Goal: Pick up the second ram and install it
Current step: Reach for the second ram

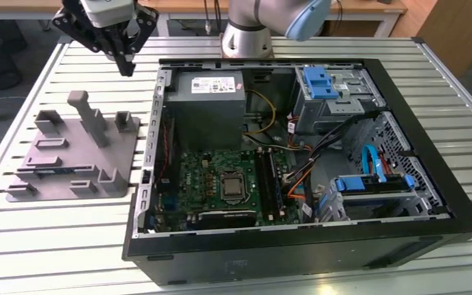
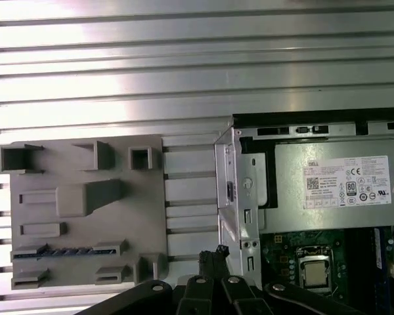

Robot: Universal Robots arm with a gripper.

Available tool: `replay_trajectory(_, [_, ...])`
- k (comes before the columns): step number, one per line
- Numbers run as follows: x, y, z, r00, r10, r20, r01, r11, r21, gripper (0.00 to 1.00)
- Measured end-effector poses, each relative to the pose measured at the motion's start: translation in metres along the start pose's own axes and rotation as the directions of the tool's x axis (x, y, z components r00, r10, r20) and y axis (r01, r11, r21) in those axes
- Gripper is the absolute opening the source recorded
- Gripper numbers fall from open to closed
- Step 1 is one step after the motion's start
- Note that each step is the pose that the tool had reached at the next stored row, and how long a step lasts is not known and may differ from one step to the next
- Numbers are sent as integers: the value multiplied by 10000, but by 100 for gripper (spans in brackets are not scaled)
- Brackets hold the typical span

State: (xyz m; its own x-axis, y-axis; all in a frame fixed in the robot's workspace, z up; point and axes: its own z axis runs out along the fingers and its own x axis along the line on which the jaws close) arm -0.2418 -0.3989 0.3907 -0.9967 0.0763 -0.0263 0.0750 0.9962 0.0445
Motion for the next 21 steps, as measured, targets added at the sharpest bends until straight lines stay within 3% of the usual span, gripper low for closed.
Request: replay_trajectory(21, [556,-43,10,10000,0,-1,0,10000,0,10])
